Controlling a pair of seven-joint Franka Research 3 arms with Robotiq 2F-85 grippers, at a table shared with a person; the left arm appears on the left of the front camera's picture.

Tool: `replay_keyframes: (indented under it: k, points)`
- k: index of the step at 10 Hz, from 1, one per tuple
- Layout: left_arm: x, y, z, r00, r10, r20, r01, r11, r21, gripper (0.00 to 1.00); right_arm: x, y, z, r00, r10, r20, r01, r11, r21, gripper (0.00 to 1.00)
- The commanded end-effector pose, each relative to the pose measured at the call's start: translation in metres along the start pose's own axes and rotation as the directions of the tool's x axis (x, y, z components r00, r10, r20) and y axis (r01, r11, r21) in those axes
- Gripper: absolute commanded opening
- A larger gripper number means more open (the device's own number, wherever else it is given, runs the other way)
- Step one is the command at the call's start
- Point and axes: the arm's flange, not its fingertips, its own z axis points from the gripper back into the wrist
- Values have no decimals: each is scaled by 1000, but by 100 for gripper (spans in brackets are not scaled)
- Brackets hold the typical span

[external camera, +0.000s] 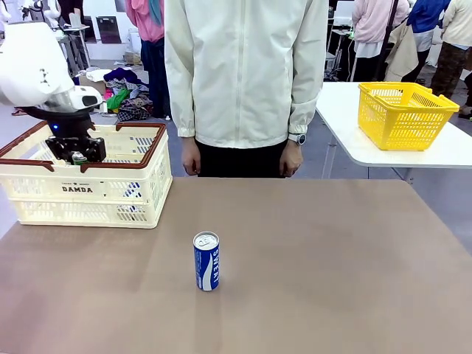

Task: Place the drinks into the Shopping basket.
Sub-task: Pick up one drink and place it into the Shopping basket.

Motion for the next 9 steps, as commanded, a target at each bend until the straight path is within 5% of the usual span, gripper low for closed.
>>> replay_keyframes:
  k: [1,8,9]
  points:
    - [14,5,-7,1000,6,-11,-6,1000,13,0,-3,2,0,1000,-18,6,18,1000,-15,100]
    - [38,9,-45,998,39,-50,-40,999,-37,0,-3,2,0,1000,-18,6,18,1000,-15,100]
    - [39,8,-43,998,47,-44,-49,998,-48,30,-3,2,0,1000,-18,6,18,1000,-15,100]
